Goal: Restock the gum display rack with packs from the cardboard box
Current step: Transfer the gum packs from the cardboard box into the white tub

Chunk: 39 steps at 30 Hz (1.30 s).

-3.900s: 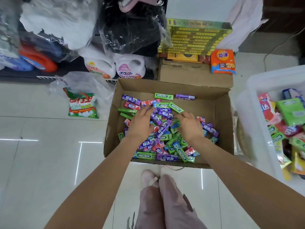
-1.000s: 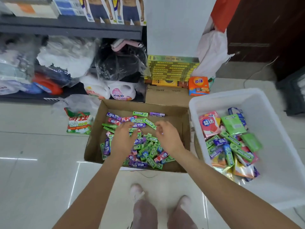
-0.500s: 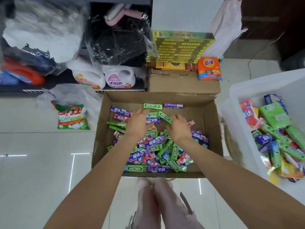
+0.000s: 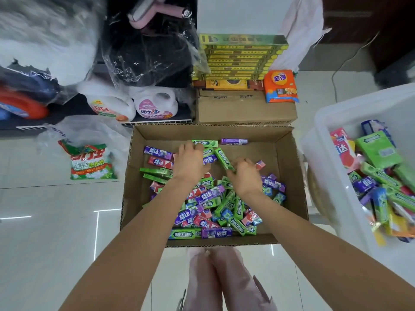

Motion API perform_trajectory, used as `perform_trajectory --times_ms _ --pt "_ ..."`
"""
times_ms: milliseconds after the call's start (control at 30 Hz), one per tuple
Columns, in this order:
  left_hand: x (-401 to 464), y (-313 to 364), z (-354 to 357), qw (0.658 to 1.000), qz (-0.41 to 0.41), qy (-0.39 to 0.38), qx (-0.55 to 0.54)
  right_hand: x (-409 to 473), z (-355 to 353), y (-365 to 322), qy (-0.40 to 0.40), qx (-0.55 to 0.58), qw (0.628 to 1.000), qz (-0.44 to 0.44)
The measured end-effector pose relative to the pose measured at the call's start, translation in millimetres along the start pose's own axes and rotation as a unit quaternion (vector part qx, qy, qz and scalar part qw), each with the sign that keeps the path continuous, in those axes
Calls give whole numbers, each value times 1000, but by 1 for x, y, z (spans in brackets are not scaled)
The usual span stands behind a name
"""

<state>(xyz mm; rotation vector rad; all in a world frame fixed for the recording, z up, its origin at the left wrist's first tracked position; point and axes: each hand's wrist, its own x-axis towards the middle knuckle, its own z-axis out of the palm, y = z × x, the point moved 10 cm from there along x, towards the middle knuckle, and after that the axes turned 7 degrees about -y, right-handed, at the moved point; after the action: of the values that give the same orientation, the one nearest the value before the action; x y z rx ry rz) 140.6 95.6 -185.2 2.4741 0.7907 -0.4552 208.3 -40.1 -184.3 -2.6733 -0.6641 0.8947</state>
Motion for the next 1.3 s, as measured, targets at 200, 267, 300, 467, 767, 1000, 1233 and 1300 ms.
perform_trajectory --times_ms 200,267,300,467,767,1000,1233,1300 --pt "-47 -11 -42 946 -60 98 -304 -27 -34 -7 18 176 984 -5" --pt "-64 -1 -55 933 -61 104 -340 -41 -53 -15 27 206 978 -20" --pt "-71 6 -61 927 -58 108 -354 -48 -63 -18 31 221 974 -25" --pt "-95 61 -90 894 -33 107 -435 -81 -120 -21 84 262 959 -66" --pt "-109 215 -86 896 24 89 -435 -117 -222 82 137 218 964 -59" --pt "-80 323 -24 974 33 59 -217 -100 -237 208 80 156 984 20" --pt "-66 341 24 993 -49 28 -108 -88 -247 244 51 90 995 1" --pt "-72 347 22 994 -35 33 -95 -89 -248 239 51 84 995 -16"
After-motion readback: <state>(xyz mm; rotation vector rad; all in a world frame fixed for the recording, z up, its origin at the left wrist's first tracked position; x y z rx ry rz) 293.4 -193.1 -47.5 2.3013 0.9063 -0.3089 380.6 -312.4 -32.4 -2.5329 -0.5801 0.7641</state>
